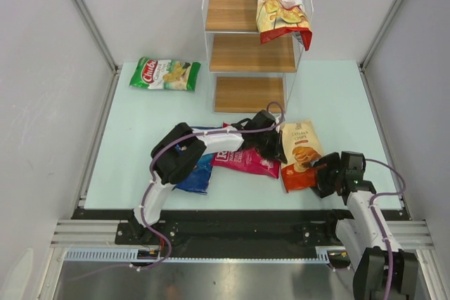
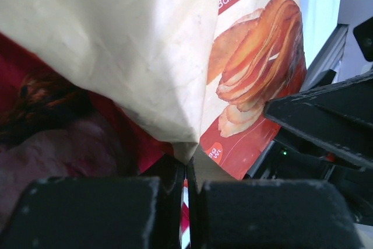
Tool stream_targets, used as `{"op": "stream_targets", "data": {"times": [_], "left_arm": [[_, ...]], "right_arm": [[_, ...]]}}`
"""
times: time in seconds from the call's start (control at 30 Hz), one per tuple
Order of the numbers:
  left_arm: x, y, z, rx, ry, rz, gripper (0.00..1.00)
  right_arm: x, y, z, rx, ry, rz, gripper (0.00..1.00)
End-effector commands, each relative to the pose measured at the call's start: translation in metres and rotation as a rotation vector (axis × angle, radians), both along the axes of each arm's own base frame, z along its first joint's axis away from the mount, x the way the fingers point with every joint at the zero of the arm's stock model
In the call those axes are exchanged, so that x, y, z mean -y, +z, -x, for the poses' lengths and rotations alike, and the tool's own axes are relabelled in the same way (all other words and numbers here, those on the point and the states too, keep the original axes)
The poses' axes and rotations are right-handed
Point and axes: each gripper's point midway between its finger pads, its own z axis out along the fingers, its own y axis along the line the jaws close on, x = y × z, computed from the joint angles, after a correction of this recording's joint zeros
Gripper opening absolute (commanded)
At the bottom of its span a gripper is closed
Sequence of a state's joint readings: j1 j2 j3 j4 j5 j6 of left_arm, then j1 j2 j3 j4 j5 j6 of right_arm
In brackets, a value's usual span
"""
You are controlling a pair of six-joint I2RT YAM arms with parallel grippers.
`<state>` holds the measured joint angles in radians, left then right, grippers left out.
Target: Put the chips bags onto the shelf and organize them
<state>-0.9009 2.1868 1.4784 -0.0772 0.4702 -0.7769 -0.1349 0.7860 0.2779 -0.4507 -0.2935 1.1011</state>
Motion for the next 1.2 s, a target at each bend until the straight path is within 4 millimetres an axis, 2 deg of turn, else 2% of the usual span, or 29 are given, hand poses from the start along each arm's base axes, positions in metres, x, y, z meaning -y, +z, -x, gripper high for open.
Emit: {"op": "stream_targets", "data": {"times": [0.0,0.13,0.37,0.5,0.53,0.6,0.63,0.7,0.73,0.77,0.87,0.9,0.93,0.97,1.03,1.07,1.17], "left_arm": [[0.006,0.02,0.008,-0.047,-0.053,0.028,0.0],[0.004,0.027,0.015,-0.082,-0.072,0.03,0.0],[-0.009,0.026,0.027,-0.093,-0.116,-0.002,0.0],[-0.014,0.026,0.033,-0.096,-0.139,-0.008,0.0],[-0.014,0.027,0.034,-0.096,-0.147,-0.003,0.0],[-0.013,0.03,0.035,-0.089,-0.155,0.01,0.0],[-0.013,0.031,0.035,-0.088,-0.16,0.014,0.0],[-0.012,0.035,0.034,-0.078,-0.17,0.026,0.0],[-0.013,0.038,0.033,-0.071,-0.169,0.029,0.02],[-0.013,0.042,0.033,-0.064,-0.168,0.032,0.05],[-0.016,0.061,0.027,-0.012,-0.161,0.045,0.24],[-0.019,0.067,0.025,0.014,-0.16,0.042,0.36],[-0.024,0.074,0.022,0.03,-0.144,0.021,0.41],[-0.027,0.093,0.02,0.07,-0.131,0.032,0.43],[-0.036,0.11,0.012,0.123,-0.094,0.02,0.49],[-0.041,0.127,0.01,0.152,-0.08,0.034,0.51],[-0.066,0.139,-0.01,0.173,0.017,-0.017,0.51]], "right_arm": [[-0.004,-0.018,0.001,-0.021,-0.034,0.038,0.86],[-0.012,-0.01,-0.017,0.057,-0.022,0.046,0.86],[-0.007,-0.008,-0.036,0.095,-0.029,0.095,0.86],[-0.008,-0.005,-0.047,0.112,-0.029,0.092,0.79],[-0.008,-0.002,-0.05,0.12,-0.02,0.097,0.68],[-0.007,0.002,-0.054,0.133,-0.014,0.11,0.57],[-0.007,0.004,-0.054,0.135,-0.012,0.116,0.43],[-0.006,0.008,-0.054,0.141,-0.002,0.129,0.3],[-0.005,0.01,-0.054,0.144,0.001,0.135,0.2],[-0.005,0.017,-0.055,0.165,0.007,0.142,0.16],[-0.007,0.027,-0.051,0.201,0.061,0.16,0.07],[-0.008,0.033,-0.05,0.204,0.083,0.164,0.05],[-0.009,0.037,-0.049,0.206,0.104,0.168,0.04],[-0.007,0.04,-0.047,0.206,0.122,0.184,0.03],[-0.006,0.056,-0.045,0.218,0.173,0.226,0.01],[-0.005,0.062,-0.045,0.225,0.181,0.235,0.01],[-0.004,0.092,-0.046,0.276,0.211,0.256,0.0]]}}
